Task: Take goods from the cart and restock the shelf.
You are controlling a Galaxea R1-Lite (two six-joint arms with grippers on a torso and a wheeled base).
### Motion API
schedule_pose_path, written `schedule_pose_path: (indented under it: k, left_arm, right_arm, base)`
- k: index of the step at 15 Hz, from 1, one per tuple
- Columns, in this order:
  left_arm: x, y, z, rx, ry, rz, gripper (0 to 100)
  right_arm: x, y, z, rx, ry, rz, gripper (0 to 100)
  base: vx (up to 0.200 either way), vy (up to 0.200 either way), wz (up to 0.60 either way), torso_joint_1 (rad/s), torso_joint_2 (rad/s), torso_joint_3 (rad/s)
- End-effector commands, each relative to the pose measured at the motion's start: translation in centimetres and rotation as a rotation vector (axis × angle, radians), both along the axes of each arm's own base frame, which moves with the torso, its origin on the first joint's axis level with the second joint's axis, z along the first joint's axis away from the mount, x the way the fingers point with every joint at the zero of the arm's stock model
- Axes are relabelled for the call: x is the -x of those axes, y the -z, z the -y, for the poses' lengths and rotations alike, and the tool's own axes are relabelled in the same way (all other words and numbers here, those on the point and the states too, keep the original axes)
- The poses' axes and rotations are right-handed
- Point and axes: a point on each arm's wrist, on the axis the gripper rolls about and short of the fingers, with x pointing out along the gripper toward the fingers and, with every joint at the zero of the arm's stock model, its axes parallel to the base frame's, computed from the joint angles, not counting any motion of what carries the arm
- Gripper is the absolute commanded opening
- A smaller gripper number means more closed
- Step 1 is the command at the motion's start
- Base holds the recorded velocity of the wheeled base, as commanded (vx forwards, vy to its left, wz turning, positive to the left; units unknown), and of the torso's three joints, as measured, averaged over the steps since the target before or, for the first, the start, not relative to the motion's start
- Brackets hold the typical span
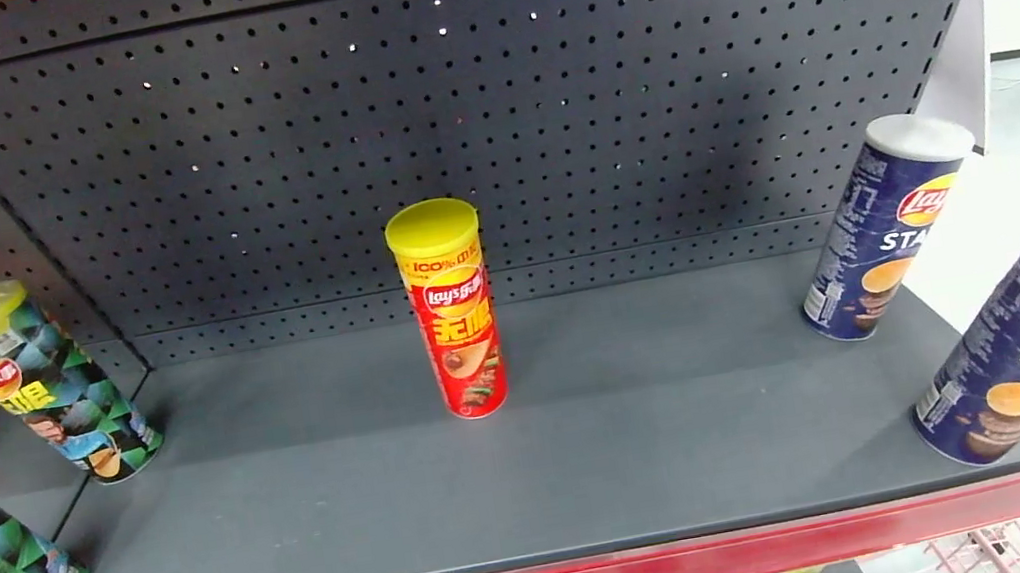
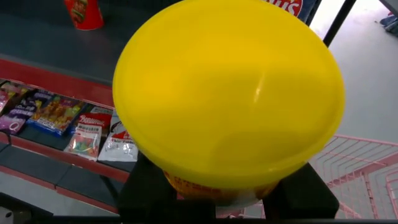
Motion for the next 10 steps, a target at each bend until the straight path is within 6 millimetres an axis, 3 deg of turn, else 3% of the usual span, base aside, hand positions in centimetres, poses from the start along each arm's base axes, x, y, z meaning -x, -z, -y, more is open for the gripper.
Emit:
schedule_pose_path:
  k: [1, 9, 10]
  left_arm:
    - [0.0, 0.0, 0.0, 0.0, -0.001, -0.002, 100]
    - [0.0, -0.7, 0.2, -0.065, 0.078, 0.002, 100]
    - [-2.0, -9.7, 0.3, 0.042, 0.145, -0.03, 100]
  right_arm:
    - [0.0, 0.0, 0.0, 0.001, -0.002, -0.002, 0]
    - [0.1, -0.2, -0.1, -0.008, -0.079, 0.008, 0]
    - [0.1, -0.4, -0.1, -0.009, -0.154, 0.003, 0]
  base:
    - [0.0, 0.0, 0.0, 0.0, 0.0, 0.0]
    - [0.0, 0.0, 0.0, 0.0, 0.0, 0.0]
    - [0.0, 0.0, 0.0, 0.0, 0.0, 0.0]
